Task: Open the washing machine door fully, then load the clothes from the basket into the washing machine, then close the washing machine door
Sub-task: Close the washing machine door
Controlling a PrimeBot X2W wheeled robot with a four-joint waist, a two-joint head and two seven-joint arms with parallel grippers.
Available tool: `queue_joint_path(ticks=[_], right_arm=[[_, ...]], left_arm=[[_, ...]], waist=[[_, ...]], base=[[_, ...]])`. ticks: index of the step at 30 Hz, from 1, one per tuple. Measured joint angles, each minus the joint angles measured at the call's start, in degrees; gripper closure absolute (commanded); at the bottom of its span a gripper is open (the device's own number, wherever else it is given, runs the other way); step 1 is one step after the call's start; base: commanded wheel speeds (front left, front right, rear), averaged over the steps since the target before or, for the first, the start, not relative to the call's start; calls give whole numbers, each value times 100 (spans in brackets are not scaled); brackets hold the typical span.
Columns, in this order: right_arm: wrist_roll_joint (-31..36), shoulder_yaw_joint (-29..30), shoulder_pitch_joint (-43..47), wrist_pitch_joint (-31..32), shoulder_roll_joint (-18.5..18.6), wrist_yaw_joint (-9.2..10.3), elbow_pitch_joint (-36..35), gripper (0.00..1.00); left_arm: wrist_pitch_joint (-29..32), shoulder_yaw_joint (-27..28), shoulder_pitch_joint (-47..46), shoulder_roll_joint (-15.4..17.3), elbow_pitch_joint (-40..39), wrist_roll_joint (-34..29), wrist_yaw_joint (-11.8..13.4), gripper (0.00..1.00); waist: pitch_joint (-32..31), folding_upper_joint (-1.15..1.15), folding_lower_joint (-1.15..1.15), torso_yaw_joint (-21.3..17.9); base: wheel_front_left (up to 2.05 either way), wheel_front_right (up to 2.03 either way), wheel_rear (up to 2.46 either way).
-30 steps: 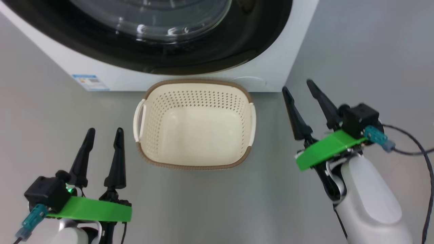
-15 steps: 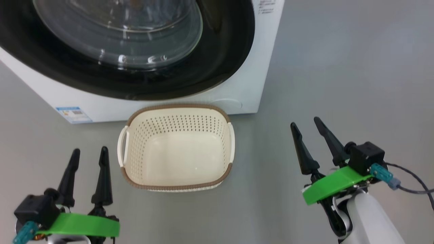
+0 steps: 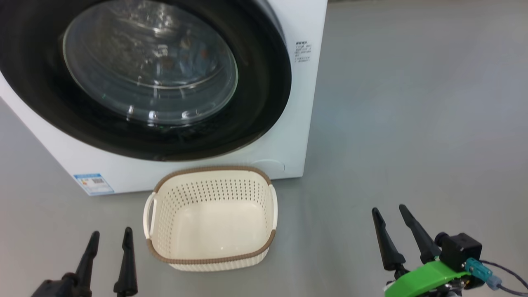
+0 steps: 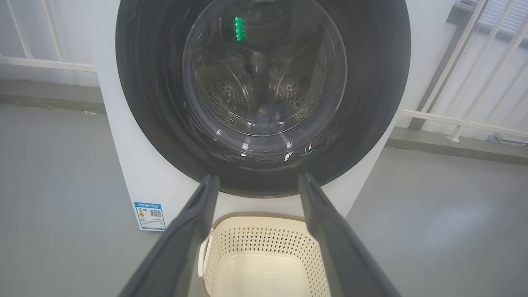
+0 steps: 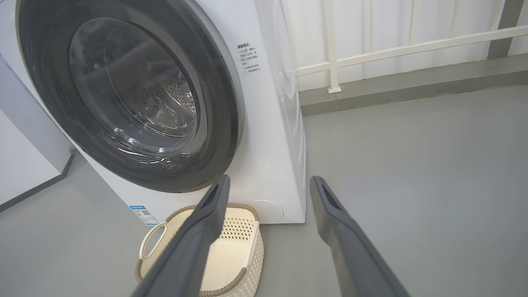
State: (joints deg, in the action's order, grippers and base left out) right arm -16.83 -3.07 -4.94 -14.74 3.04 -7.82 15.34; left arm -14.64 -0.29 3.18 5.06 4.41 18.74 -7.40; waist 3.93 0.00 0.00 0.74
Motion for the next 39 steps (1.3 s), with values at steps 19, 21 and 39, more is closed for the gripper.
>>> queue_joint_path(ticks=[19,21,39], right_arm=[[303,344,651,0,-32,0,-420,0],[308,359,658,0,-32,0,-456,0],[613,383,730,0,-37,0,-690,0]], left_arm=[[0,-99,399,-46,-2,-80,0,0],[0,-102,403,-46,-1,-82,0,0],[0,114,499,-75,108,-441,0,0]], waist=[[-531,0,0,41],[-544,0,0,71],[-576,0,0,91]], base=[[0,0,0],[0,0,0],[0,0,0]])
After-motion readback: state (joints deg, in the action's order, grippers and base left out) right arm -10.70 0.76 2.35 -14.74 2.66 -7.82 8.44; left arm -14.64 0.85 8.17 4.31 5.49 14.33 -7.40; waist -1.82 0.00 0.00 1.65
